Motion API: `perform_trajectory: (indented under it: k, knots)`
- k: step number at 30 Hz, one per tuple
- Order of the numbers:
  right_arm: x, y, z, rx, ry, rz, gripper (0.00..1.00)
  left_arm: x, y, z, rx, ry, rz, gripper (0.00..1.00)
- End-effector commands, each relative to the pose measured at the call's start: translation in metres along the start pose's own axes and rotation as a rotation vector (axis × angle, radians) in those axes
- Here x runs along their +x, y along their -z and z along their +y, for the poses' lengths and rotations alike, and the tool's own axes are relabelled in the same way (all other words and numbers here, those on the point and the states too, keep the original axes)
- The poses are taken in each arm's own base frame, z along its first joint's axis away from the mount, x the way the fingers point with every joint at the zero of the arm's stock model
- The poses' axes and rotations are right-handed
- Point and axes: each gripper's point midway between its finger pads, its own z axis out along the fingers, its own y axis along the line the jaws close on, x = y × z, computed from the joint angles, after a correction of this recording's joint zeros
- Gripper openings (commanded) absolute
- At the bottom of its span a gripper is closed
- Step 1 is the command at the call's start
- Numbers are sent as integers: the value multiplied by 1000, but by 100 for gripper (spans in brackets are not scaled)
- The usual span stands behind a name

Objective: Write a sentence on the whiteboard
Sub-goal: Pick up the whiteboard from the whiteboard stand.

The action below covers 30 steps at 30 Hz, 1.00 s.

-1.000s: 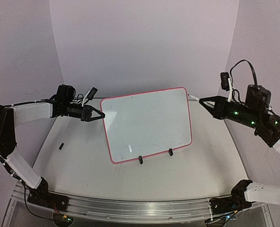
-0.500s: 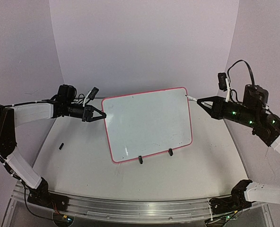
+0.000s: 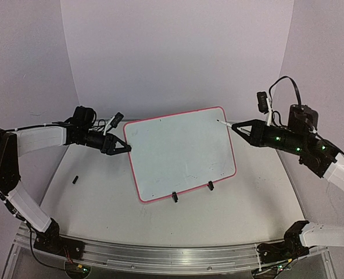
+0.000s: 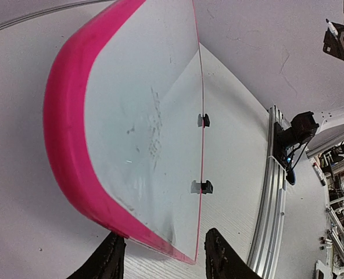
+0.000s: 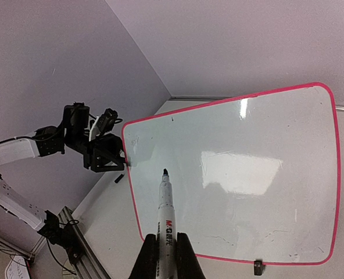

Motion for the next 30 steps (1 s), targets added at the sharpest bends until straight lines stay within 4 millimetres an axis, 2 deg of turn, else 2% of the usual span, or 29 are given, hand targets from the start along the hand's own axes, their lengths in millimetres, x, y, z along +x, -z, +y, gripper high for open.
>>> perform_trajectory:
  k: [1, 6, 10, 19, 24, 25, 26, 27, 29, 30]
  knots:
    - [-5, -8, 16, -63, 9, -24, 1, -18, 13, -9, -38, -85, -34, 46]
    - [-3, -14, 21, -63, 28, -14, 1, -15, 14, -4, -51, -75, -26, 47]
    - [-1, -20, 21, -63, 34, -4, 1, -18, 15, -5, -28, -57, -36, 53]
    - [8, -36, 29, -63, 67, 26, 0, -31, 16, -23, 87, -35, -94, 54]
    - [12, -47, 36, -67, 80, 35, 0, -32, 16, -25, 101, -28, -91, 46]
    - [13, -50, 39, -71, 81, 35, 0, -32, 16, -24, 97, -31, -90, 39]
    - [13, -51, 39, -73, 80, 36, 0, -31, 16, -24, 95, -30, -89, 38]
    - [16, -54, 41, -78, 78, 39, 0, -29, 16, -23, 90, -30, -85, 29]
    - [18, -59, 43, -87, 74, 40, 0, -26, 15, -22, 85, -30, -75, 20]
    - [17, -61, 46, -94, 74, 34, 0, -25, 15, -22, 82, -30, -72, 17]
